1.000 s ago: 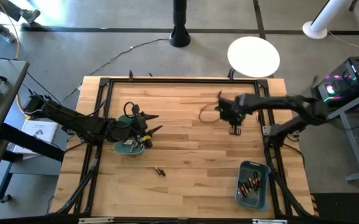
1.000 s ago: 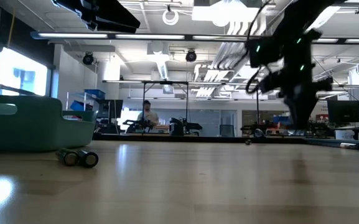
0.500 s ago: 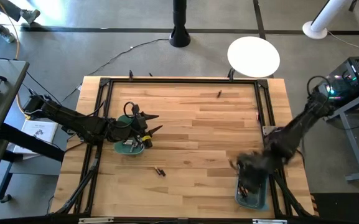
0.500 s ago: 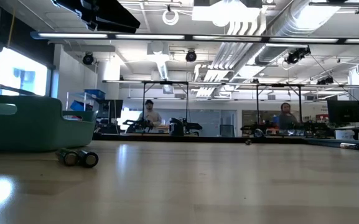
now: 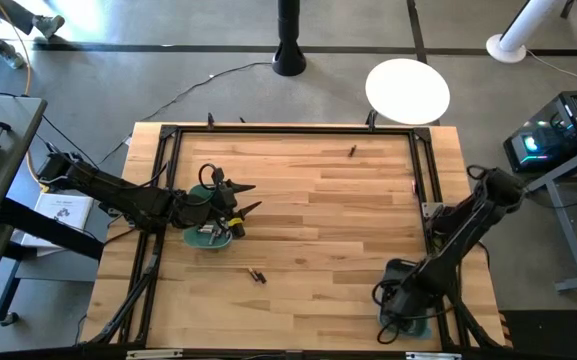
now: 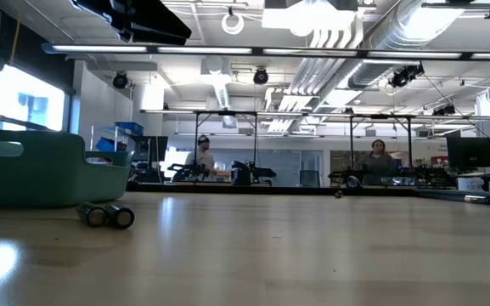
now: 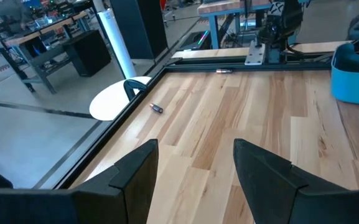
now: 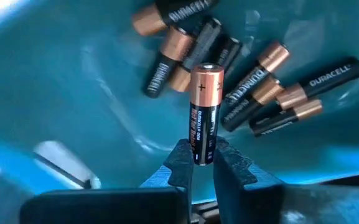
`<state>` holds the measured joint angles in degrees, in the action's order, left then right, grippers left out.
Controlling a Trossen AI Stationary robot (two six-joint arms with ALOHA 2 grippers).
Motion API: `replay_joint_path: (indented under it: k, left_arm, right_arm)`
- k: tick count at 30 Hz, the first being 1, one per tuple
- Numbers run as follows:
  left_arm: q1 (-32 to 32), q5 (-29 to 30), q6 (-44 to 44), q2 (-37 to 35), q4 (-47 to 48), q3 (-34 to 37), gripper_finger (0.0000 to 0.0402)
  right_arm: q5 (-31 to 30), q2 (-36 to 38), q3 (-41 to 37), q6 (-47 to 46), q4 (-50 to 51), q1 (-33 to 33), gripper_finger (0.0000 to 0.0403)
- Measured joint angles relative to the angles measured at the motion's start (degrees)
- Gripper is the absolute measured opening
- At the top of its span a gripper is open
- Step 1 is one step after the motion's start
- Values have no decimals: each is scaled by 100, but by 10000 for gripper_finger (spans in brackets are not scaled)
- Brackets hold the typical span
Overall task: Sort batteries
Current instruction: Put the black battery into the blue bin
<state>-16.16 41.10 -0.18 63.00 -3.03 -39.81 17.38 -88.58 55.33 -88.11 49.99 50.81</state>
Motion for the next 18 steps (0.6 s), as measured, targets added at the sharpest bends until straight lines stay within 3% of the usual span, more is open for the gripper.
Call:
replay_joint_path:
  k: [5, 13, 18]
  left_arm:
    - [0, -1, 0, 0, 0, 0, 200]
    - [0, -4, -14, 0, 7, 0, 200]
    - [0, -12, -16, 0, 8, 0, 200]
  right_arm:
    - [47, -175, -4, 183, 162, -137, 48]
    - [270, 220, 56, 200, 390, -421, 154]
    - [292, 754, 690, 236, 1021, -623, 169]
